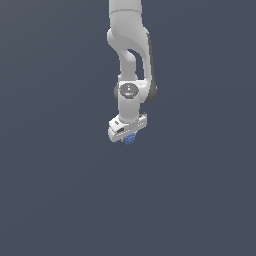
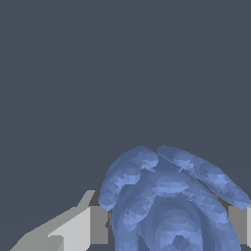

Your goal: Pick up the object and move it to a goal position.

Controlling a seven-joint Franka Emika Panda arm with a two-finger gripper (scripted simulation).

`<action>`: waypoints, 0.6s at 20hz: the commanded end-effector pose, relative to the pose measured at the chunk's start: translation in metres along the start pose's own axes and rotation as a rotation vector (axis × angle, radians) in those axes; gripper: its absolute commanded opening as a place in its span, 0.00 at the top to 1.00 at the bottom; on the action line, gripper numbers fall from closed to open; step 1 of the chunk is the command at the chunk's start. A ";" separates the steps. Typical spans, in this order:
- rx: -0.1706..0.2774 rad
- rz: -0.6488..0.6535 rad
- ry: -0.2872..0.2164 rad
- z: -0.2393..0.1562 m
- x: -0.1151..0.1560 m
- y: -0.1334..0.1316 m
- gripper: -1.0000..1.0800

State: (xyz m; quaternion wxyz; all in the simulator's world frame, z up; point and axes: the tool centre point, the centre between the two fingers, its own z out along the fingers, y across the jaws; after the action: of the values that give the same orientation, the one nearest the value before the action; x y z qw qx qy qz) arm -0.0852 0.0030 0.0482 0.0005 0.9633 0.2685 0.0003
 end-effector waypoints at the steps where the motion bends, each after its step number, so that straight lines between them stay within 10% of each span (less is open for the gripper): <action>1: 0.000 -0.001 0.001 -0.005 0.014 -0.015 1.00; 12: 0.001 -0.001 0.000 -0.029 0.090 -0.090 1.00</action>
State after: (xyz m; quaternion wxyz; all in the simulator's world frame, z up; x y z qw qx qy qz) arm -0.0578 0.1153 0.0741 -0.0001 0.9628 0.2702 0.0004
